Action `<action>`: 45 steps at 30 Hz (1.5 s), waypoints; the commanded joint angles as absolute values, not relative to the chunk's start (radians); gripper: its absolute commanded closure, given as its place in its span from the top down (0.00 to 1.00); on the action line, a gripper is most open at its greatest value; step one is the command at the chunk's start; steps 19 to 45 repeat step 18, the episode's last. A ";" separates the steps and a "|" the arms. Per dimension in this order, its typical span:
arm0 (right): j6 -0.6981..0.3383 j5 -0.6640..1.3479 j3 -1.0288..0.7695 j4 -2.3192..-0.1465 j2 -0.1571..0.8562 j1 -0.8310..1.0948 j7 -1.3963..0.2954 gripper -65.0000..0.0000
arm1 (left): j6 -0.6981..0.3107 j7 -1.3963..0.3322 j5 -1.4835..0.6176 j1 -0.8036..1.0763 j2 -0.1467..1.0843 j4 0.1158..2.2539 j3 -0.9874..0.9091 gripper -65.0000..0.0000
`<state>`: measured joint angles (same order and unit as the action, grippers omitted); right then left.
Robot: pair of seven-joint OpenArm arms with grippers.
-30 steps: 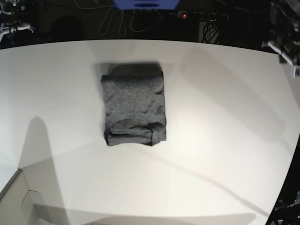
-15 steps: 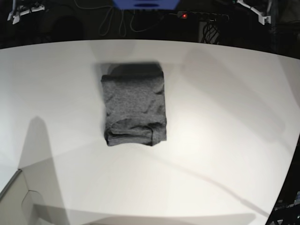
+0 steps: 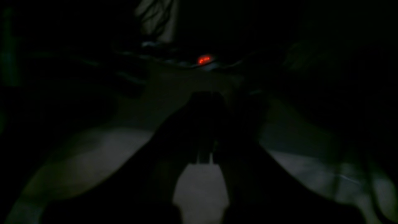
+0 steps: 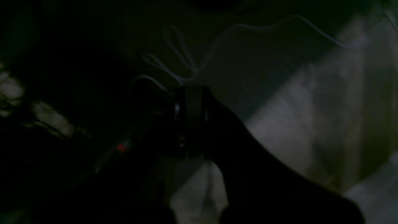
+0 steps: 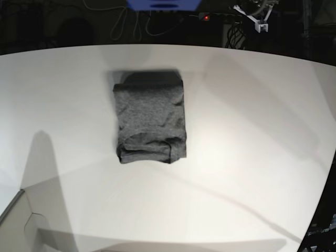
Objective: Layout the t-shirt on the table in an organized manner, then fold the t-shirt properly
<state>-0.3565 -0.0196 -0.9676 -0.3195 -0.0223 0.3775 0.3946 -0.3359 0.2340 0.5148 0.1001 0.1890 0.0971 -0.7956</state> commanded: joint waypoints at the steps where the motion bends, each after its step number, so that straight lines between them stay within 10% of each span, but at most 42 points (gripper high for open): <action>1: -0.297 -0.015 -0.918 -0.271 -0.010 0.389 0.464 0.00 | -0.321 0.240 0.515 0.096 0.182 0.091 -0.779 0.00; 7: 0.145 -0.015 -0.472 -0.117 0.015 0.348 0.598 0.00 | -0.182 0.189 0.513 0.091 0.104 0.088 -0.766 0.00; 13: 0.357 -0.016 -0.093 -0.081 0.010 0.308 0.552 0.00 | -0.165 0.179 0.512 0.071 0.076 0.085 -0.768 0.00; 45: 0.361 -0.015 0.050 -0.061 0.008 0.263 0.410 0.00 | -0.162 0.177 0.478 0.058 0.076 0.085 -0.768 0.00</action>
